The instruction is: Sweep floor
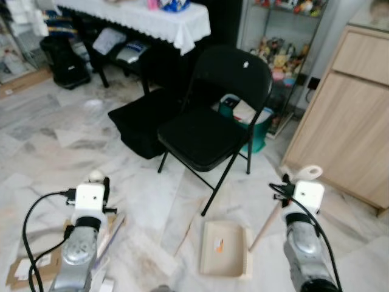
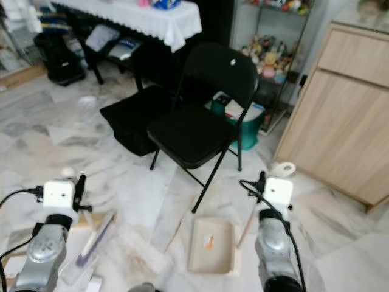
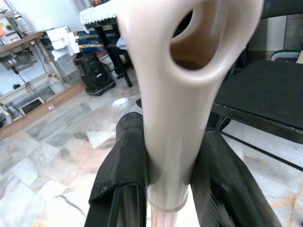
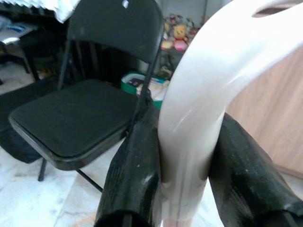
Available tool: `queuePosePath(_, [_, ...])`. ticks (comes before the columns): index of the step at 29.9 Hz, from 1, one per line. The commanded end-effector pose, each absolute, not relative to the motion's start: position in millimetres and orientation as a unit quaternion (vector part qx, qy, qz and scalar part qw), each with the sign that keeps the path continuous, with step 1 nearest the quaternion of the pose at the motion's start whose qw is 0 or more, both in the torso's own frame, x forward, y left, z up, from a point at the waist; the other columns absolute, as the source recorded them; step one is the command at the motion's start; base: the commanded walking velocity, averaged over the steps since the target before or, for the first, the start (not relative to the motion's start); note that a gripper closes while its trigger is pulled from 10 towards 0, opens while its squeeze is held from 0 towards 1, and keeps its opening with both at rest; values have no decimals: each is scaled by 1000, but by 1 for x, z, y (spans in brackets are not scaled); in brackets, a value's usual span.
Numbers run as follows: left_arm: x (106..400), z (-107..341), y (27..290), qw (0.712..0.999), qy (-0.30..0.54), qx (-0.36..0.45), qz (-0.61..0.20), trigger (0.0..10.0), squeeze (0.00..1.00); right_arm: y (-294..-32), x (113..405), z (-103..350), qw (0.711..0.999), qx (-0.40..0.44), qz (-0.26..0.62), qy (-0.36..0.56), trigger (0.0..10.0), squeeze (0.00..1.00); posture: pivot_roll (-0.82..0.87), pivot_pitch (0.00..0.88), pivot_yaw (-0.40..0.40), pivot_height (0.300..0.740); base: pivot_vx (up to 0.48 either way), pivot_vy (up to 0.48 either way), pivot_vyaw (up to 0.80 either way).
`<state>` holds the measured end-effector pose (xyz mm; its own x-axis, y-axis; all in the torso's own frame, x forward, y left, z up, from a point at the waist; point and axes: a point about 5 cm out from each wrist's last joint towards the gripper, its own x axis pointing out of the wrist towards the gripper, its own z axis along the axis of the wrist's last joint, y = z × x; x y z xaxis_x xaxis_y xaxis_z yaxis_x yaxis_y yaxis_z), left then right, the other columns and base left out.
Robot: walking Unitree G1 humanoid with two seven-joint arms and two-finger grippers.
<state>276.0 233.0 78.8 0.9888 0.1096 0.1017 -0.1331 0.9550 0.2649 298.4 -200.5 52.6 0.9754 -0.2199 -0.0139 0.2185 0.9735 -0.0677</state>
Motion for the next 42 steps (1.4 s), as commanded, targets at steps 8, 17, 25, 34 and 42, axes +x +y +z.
queuePosePath(8, [285,100,224,986,-89,131,45,10000,0,-206,301,61,992,-43,-115,-7,10000,0,19,94,34,740,0,0,0])
queuePosePath(17, [291,113,226,982,-111,146,48,10000,0,-203,301,60,993,-47,-108,-6,10000,0,21,96,36,740,0,0,658])
queuePosePath(25, [292,116,225,981,-116,149,49,10000,0,-202,301,60,993,-48,-103,-5,10000,0,19,90,35,740,0,0,800])
queuePosePath(34, [291,115,225,981,-116,149,54,10000,0,-199,302,60,995,-44,-94,-5,10000,0,17,82,31,740,0,0,800])
queuePosePath(42, [289,111,223,982,-110,145,56,10000,0,-199,303,61,995,-43,-88,-5,10000,0,13,71,24,740,0,0,800])
